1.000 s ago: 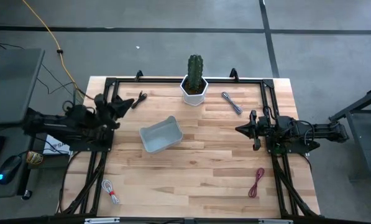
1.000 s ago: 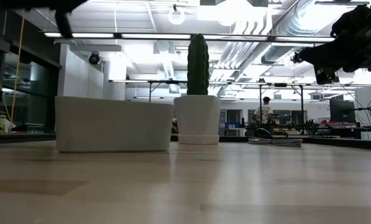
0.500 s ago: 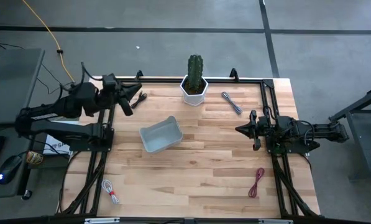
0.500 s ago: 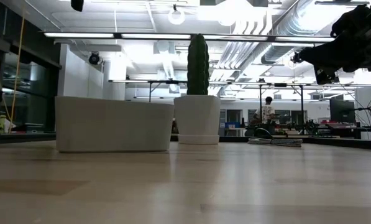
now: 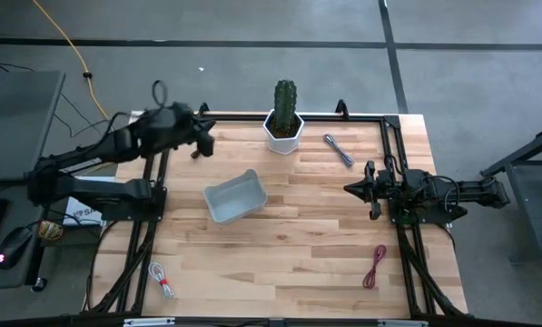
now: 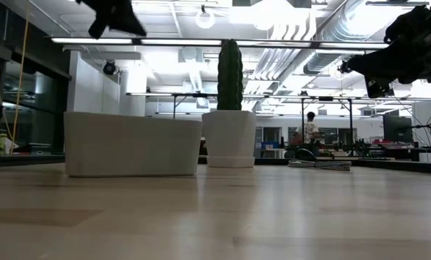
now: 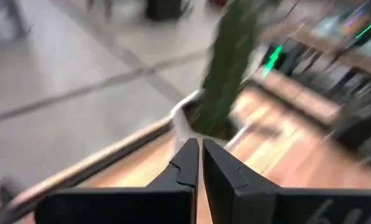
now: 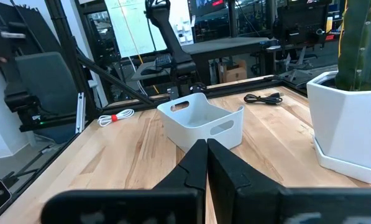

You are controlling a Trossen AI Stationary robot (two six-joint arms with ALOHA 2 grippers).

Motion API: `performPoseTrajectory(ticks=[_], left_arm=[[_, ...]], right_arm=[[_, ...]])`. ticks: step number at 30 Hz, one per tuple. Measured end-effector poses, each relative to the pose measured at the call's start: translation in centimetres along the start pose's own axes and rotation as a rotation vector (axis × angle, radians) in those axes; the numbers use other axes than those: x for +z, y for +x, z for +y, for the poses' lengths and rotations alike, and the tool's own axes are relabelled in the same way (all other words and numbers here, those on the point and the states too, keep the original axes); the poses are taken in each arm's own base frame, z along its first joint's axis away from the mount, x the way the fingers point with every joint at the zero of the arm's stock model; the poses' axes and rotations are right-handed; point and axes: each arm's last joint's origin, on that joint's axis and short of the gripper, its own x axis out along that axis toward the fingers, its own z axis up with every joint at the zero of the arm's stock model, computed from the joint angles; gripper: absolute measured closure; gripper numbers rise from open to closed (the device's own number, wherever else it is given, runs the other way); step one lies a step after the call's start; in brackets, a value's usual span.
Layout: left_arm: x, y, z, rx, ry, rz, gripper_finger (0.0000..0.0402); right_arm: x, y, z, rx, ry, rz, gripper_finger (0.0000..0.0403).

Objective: Pick and place USB-C Cables
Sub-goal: Put the black charger cable into the gray bin

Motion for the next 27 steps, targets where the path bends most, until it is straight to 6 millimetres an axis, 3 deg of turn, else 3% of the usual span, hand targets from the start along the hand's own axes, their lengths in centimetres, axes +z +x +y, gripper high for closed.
performPoseTrajectory(ticks=[6,14,27], left_arm=[[-0.2,3.9,2.3,0.153,0.083,0.249,0.0399],[-3.1,8.0,6.5,0.341,0.058,0.637,0.0398],[-7.3,13.5,11.0,0.369,-0.062,0.916,0.0398]], right_arm=[[0.0,0.0,0.0,0.000,0.000,0.000,0.0402],[0.0,0.0,0.0,0.000,0.000,0.000,0.0402],[0.0,0.0,0.0,0.000,0.000,0.000,0.0402]])
